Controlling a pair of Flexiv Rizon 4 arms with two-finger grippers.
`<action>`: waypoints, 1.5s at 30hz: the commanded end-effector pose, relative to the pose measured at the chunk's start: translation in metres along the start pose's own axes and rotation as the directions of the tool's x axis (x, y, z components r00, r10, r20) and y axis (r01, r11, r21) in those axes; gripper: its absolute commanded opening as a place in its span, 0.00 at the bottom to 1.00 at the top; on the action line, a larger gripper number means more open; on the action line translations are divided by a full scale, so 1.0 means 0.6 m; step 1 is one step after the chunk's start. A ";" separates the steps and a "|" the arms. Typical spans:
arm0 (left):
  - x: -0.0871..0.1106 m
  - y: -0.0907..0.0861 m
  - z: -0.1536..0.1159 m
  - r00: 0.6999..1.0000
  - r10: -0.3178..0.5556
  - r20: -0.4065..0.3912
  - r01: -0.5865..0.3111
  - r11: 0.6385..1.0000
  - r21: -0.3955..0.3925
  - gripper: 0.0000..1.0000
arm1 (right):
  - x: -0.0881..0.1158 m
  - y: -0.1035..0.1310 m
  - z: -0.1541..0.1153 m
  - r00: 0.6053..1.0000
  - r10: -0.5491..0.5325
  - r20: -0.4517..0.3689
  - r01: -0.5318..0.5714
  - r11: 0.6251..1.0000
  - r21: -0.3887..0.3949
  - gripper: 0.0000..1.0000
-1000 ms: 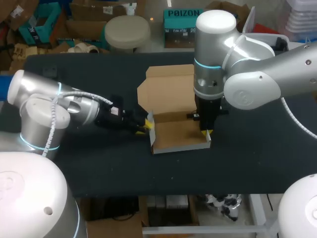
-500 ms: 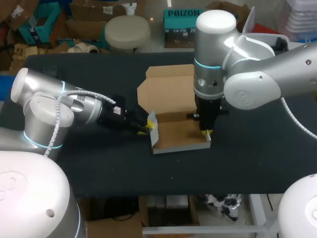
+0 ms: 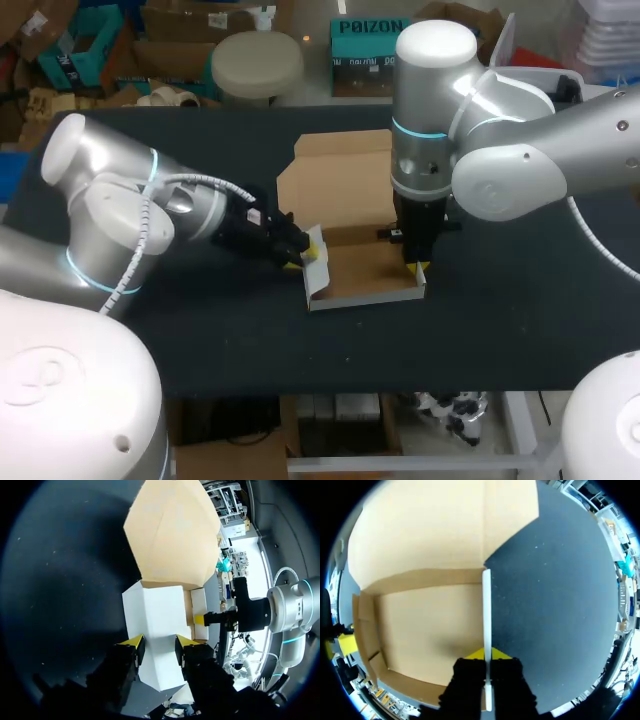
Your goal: Assemble the packaging by folding the flat box into shape, placing the metal phone stand inside, and closing the box properly
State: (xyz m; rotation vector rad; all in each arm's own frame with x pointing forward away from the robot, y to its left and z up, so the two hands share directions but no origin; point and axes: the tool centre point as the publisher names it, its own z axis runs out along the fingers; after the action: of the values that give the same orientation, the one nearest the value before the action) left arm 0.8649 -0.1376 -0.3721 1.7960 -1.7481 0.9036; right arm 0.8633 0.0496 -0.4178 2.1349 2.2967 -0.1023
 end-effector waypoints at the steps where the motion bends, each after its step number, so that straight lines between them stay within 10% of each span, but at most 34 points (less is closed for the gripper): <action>1: 0.005 -0.003 0.003 0.998 -0.007 0.068 0.008 1.000 -0.013 0.44 | 0.003 0.002 0.000 1.000 0.000 0.004 0.000 1.000 0.005 0.00; 23: 0.000 -0.003 0.024 0.929 -0.066 0.365 0.076 0.997 -0.012 0.42 | 0.003 0.002 0.000 1.000 0.000 0.004 0.000 1.000 0.005 0.00; 45: -0.013 0.009 0.047 0.773 -0.107 0.626 0.122 0.992 0.020 0.31 | 0.003 0.002 0.000 1.000 0.000 0.004 0.000 1.000 0.005 0.00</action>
State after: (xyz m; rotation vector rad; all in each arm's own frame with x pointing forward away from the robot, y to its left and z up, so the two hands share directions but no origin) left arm 0.8634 -0.1442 -0.3913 2.1123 -1.8067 0.5665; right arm 0.8635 0.0488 -0.4175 2.1349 2.2956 -0.1026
